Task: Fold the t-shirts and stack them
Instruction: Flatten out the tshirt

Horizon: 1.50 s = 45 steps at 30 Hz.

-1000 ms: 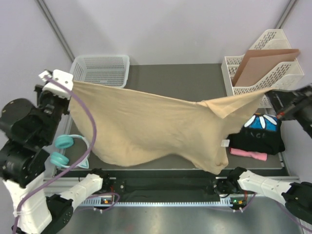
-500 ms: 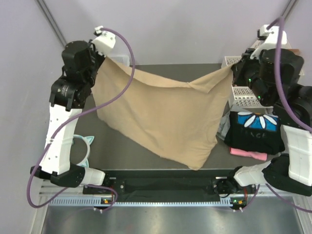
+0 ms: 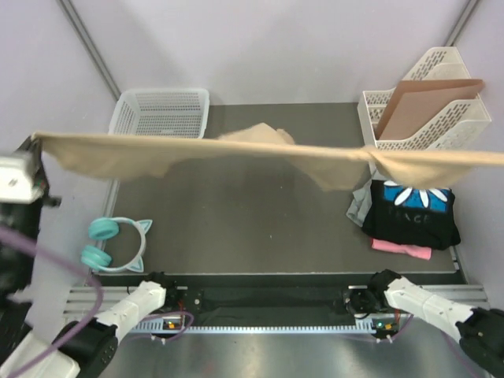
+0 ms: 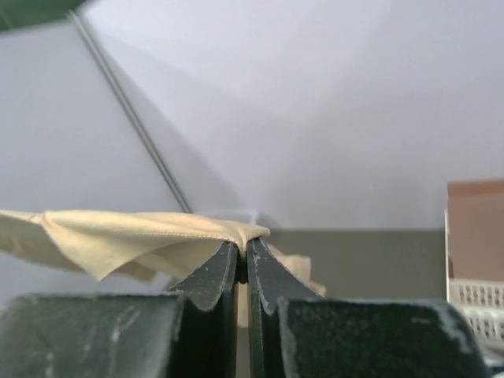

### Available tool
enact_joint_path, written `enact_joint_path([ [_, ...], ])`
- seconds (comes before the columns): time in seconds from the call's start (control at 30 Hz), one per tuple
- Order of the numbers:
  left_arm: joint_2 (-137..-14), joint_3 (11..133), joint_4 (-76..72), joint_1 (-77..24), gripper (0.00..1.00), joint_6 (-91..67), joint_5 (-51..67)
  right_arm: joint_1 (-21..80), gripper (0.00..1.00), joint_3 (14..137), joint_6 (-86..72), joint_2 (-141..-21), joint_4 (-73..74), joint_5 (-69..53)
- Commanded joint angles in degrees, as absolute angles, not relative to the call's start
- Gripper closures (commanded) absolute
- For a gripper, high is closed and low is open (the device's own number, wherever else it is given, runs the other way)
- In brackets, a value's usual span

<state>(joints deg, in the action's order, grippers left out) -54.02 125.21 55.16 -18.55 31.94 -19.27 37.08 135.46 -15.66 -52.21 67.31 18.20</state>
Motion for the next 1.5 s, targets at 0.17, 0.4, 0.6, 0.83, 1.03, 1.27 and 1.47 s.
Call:
enact_joint_path([
  [0.17,-49.7,126.9,65.7,-16.6,1.00,29.7,-15.8,25.7,1.00,138.6,-18.2,-48.0,65.6,4.2],
  [0.4,-46.1,108.4,57.8,-16.5,1.00,32.8,-14.1,26.2,1.00,126.6,-17.1,-55.0,65.5,16.9],
  [0.6,-46.8,74.0,38.2,-16.6,1.00,38.6,-15.5,25.0,1.00,107.7,-14.2,-66.9,54.1,25.8],
  [0.83,-65.3,57.2,17.6,-9.2,1.00,45.2,-11.0,12.1,1.00,99.6,-16.2,-83.4,44.3,17.4],
  [1.03,-88.0,69.3,13.8,-3.7,1.00,46.1,-12.9,8.9,1.00,104.7,-17.2,-97.6,45.3,16.5],
  [1.27,-101.2,81.0,12.0,-1.4,1.00,47.2,-14.1,8.7,1.00,114.7,-17.8,-109.0,46.4,13.2],
  [1.47,-104.2,84.4,11.7,-1.2,1.00,47.9,-14.8,8.9,1.00,117.9,-18.1,-112.4,46.8,12.7],
])
